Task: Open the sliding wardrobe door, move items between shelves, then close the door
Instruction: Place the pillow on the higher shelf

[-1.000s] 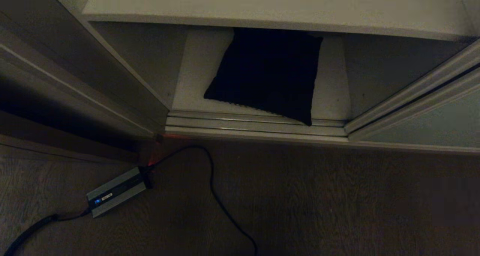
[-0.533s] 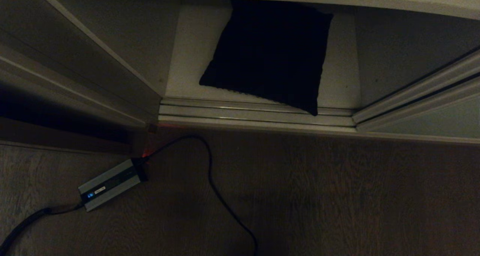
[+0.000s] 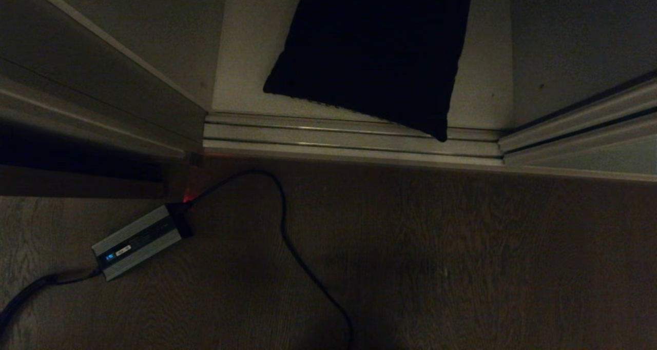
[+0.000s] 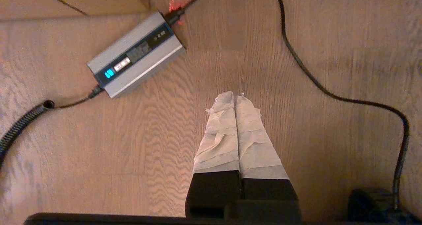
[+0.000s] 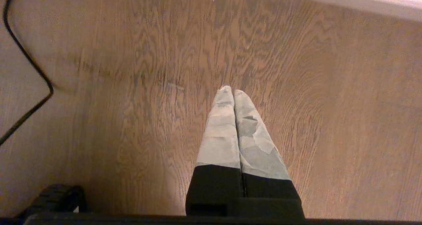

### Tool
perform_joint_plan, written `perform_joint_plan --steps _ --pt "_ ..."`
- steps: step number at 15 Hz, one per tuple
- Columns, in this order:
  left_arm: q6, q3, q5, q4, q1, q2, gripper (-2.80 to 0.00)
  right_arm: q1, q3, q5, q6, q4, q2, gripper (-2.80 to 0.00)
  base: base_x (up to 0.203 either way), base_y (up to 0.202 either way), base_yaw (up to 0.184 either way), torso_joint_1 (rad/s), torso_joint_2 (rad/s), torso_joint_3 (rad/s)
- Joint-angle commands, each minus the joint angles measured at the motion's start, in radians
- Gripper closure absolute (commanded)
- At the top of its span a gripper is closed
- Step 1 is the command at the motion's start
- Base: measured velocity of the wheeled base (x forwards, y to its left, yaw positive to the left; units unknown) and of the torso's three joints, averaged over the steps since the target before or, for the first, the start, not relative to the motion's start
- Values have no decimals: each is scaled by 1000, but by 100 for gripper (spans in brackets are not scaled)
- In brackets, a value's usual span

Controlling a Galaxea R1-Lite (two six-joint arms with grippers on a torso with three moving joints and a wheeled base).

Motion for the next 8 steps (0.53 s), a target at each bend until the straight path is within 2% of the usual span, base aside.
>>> perform_joint_plan --steps 1,8 --pt "-3 0 1 0 0 2 0 0 3 0 -1 0 0 0 0 0 0 5 10 -199" --pt "-6 1 1 0 0 2 0 0 3 0 -1 0 0 0 0 0 0 2 5 -197"
